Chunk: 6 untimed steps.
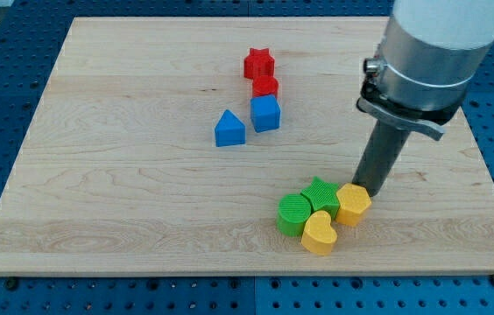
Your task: Adjust the hexagon on the right side of green star
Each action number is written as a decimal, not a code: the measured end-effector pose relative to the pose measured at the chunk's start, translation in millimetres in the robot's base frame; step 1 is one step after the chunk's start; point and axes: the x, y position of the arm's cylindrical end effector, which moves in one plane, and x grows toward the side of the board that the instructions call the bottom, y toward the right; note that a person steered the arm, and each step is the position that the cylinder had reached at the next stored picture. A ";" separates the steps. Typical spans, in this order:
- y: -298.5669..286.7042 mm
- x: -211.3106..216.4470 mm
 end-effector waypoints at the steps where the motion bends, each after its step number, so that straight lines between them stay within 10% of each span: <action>1: -5.1 1.1; 6: -193.2 -82.0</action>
